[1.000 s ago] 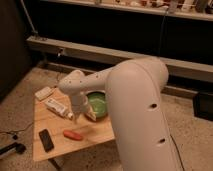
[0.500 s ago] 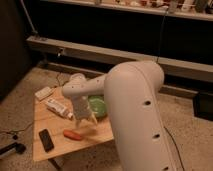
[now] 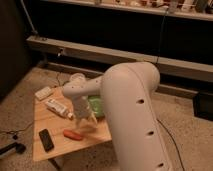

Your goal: Push the ceramic bowl across the table

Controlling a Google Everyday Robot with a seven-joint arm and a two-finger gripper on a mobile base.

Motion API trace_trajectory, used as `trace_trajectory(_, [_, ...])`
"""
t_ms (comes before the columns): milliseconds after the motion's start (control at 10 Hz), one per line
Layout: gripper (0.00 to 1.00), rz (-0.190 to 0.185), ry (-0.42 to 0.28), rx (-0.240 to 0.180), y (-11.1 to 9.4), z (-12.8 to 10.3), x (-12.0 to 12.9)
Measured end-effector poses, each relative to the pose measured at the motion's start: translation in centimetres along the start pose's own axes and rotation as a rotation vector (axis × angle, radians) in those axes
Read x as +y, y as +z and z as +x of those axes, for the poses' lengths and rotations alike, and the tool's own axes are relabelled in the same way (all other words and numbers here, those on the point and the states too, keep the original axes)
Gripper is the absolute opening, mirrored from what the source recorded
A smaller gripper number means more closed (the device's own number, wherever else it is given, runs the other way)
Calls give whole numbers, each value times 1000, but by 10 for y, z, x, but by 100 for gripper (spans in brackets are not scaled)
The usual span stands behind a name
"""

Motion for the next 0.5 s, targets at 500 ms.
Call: trace_trajectory(500, [65, 5, 44, -5, 6, -14, -10])
